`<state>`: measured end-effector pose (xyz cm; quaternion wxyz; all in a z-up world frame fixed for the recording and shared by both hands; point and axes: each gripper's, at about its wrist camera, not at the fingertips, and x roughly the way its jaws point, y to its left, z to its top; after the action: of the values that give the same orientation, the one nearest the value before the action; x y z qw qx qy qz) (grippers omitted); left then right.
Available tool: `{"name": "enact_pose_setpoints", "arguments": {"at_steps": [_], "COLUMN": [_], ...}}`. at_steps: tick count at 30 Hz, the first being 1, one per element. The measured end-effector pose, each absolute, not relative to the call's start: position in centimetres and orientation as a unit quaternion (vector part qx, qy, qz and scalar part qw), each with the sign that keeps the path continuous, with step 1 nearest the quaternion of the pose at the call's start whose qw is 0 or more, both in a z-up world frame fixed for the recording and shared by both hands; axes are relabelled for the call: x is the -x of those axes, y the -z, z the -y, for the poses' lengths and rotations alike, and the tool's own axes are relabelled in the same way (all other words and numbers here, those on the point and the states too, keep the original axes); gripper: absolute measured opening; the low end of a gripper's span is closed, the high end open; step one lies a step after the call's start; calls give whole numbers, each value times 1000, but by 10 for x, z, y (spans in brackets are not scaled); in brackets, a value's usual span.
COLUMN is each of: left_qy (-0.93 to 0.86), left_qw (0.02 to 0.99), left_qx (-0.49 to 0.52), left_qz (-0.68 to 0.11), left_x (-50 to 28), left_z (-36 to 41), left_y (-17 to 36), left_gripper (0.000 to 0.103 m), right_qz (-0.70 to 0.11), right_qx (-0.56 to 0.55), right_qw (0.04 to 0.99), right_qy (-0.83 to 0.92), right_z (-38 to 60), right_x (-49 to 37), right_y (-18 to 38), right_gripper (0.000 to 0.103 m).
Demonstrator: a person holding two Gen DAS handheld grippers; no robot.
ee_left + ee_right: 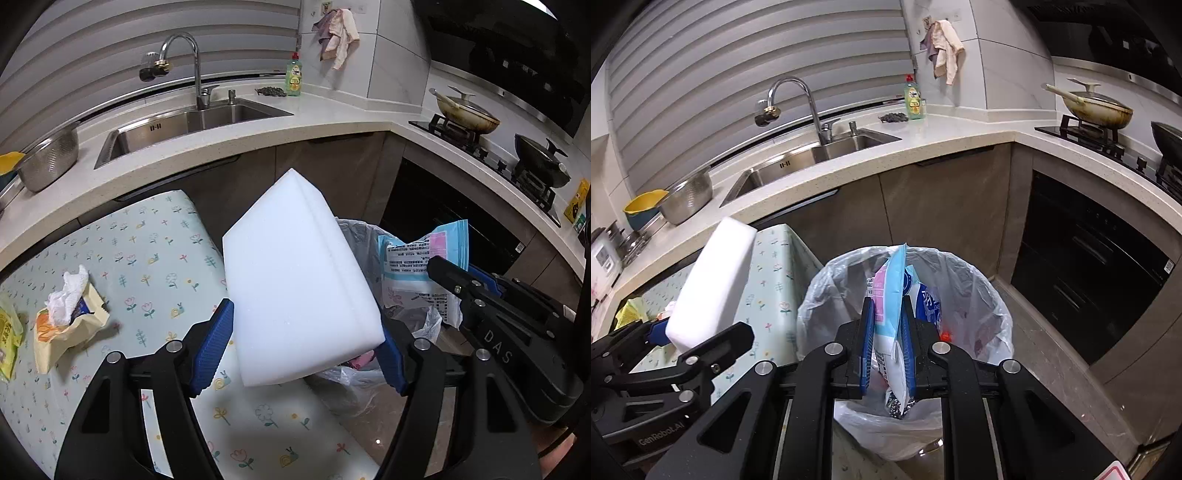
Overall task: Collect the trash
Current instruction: 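Carry the sponge and wipe pack over the bin and release both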
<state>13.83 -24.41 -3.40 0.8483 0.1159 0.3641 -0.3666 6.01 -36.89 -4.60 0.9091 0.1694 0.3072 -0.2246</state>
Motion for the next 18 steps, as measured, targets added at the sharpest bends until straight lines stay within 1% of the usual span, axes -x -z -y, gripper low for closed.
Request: {"name": "enact_pose_setpoints", "arguments": {"at_steps": [6, 9, 12, 13, 14, 16, 18], "left_qy": [377, 377, 369, 367, 366, 363, 362], "left_qw": [839, 838, 840, 840, 842, 845, 847], "left_qx": [-131, -127, -122, -120, -116, -110, -108], "left_qz": [-369, -374, -379, -380, -380, -377, -375], "left_x": [-140, -146, -154, -156, -159, -162, -163], "left_z": [265, 268, 268, 266, 265, 261, 260], "left_y": [43, 44, 45, 45, 45, 43, 41], "left_gripper": [69, 72, 78, 81, 83, 87, 88], "right_qz": [-312, -310, -304, -300, -296, -292, -291], "right_qx": [-178, -178, -185, -188, -190, -189, -186], "right_qw": [905, 906, 904, 905, 905, 906, 907], "right_qy": [226, 229, 235, 237, 238, 240, 240], "right_z": [380, 383, 386, 387, 388, 388, 387], "right_x": [-60, -61, -60, -59, -58, -58, -59], "right_y": [56, 58, 58, 57, 56, 55, 54], "right_gripper": [13, 16, 31, 38, 42, 46, 48]}}
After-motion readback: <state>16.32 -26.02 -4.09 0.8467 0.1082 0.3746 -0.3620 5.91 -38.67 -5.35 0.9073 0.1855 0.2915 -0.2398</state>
